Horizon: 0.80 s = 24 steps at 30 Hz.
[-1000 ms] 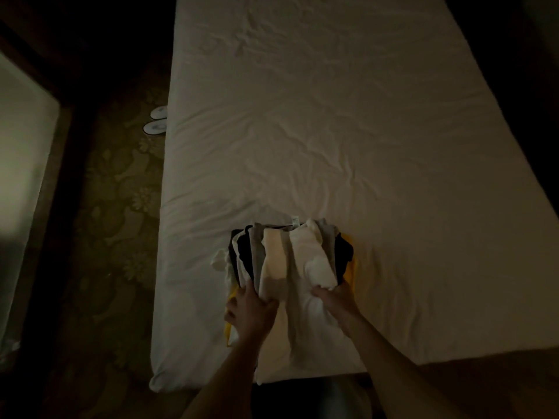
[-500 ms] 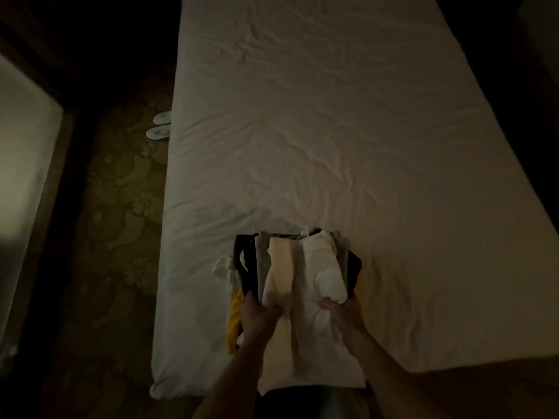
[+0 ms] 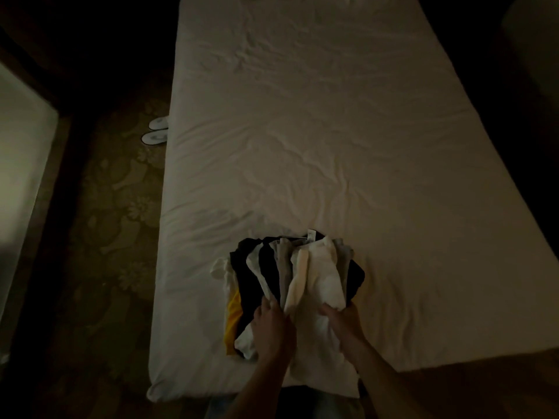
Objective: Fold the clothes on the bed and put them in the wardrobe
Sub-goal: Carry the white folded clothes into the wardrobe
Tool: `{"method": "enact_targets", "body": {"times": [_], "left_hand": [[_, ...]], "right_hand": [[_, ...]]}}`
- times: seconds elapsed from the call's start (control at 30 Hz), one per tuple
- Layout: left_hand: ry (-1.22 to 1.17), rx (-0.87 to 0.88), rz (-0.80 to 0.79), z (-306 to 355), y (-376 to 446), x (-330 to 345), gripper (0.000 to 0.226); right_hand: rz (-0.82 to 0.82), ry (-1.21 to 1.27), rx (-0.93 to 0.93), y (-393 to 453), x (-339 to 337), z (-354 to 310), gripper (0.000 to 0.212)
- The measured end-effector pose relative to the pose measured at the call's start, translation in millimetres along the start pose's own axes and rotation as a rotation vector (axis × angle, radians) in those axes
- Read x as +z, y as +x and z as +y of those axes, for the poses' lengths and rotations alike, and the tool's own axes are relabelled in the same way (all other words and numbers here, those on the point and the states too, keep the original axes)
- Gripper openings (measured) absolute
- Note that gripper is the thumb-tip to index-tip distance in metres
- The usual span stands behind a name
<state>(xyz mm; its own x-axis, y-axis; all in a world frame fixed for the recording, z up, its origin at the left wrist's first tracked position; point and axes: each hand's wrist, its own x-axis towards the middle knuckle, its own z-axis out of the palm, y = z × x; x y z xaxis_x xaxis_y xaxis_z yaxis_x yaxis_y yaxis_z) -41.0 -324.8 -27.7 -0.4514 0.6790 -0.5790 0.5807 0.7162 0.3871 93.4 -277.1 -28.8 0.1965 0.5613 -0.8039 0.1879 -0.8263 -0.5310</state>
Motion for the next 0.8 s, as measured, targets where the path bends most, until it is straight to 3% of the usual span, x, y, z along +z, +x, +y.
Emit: {"method": "enact_targets", "body": {"times": [0.07,0.23,0.43,0.53,0.7,0.8], "left_hand": [[0.048,0.011,0.0,-1,2,-1,0.047],[0.144,0.061,0.046,-7,5,4,0.062],[0.245,0.247,0.137,-11,-7,12,0.048],[-0.046,0.209,0.057,-3,-10,11,0.046],[-0.586,-0.111,0.0,2,-1,-7,0.057],[-0.641,-0.283,-0.167,-3,11,-17,0.075]], "right_hand": [[-0.006,-0.003,-0.005,0,-2,1,0.07],[-0.003,-0.002,-0.019,2,-1,7,0.07],[-0.018,0.007,-0.039,-2,-7,8,0.057],[-0.017,0.04,-0.038,-1,-14,11,0.062],[0.001,0.061,-0.01,1,-15,11,0.07],[0.003,0.07,-0.023,2,-14,9,0.071]]}}
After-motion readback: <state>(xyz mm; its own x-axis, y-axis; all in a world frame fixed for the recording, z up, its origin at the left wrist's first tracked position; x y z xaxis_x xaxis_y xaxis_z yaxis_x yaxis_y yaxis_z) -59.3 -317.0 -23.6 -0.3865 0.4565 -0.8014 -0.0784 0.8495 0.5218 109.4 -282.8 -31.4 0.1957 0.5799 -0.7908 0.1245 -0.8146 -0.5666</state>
